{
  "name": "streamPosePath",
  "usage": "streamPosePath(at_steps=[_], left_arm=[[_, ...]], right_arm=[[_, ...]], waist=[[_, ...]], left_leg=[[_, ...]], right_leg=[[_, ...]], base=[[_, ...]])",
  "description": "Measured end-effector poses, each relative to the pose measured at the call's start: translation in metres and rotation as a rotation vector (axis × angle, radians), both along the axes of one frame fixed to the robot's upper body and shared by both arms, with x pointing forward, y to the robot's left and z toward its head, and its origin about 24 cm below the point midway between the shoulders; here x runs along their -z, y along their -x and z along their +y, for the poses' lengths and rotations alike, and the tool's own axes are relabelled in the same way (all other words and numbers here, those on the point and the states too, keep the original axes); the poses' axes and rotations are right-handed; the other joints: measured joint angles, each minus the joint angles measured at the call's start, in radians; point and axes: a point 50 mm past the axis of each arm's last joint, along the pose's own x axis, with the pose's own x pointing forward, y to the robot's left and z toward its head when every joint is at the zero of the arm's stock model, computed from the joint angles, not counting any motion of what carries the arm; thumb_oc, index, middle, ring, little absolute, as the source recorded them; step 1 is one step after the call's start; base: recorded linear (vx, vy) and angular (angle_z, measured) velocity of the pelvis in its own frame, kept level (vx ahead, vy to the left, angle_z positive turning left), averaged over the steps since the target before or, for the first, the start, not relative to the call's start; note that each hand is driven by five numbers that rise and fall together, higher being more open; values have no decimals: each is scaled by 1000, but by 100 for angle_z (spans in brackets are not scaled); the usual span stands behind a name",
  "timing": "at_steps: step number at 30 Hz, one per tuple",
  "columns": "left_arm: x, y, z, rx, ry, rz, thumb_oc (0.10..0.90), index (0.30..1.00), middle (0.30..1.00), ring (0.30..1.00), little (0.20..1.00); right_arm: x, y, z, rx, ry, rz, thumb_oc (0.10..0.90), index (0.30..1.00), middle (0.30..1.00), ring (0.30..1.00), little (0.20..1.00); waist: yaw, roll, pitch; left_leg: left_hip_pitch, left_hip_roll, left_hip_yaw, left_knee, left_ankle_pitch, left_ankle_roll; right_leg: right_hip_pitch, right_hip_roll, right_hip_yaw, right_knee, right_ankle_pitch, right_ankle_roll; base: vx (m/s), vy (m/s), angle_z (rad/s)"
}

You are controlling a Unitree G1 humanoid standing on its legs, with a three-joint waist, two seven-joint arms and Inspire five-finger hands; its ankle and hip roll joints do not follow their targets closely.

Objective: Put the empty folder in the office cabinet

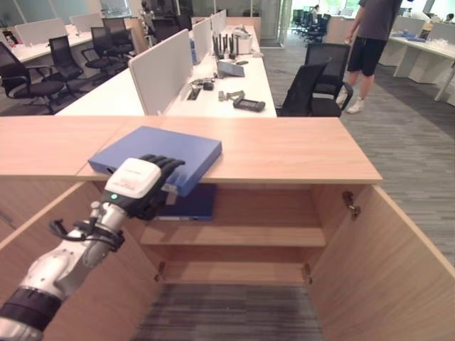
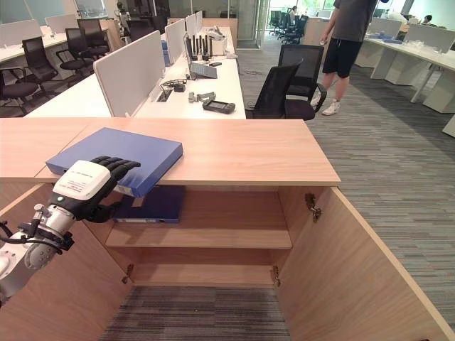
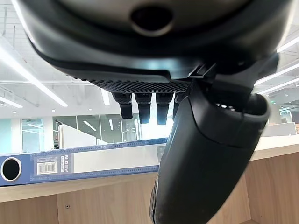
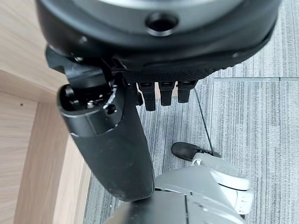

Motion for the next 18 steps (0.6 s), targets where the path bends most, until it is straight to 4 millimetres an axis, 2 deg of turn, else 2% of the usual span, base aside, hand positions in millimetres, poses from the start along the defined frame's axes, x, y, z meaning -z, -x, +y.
streamPosePath(at_steps=[14,18], left_arm=[[9,-6,0,-14,-29,41,800,900,900,900,900],[7,-8,-1,-13,-37,31,800,900,900,900,900]], right_arm=[[0,5,-1,3,2,15,800,900,900,900,900],[0,5,-1,3,2,15,800,900,900,900,900]], waist=[[-6,-3,-2],[-8,-3,-2]], left_leg=[[1,0,2,0,0,0],[1,0,2,0,0,0]], right_leg=[[0,0,2,0,1,0],[-1,0,3,0,1,0]], base=[[0,0,0],[0,0,0]])
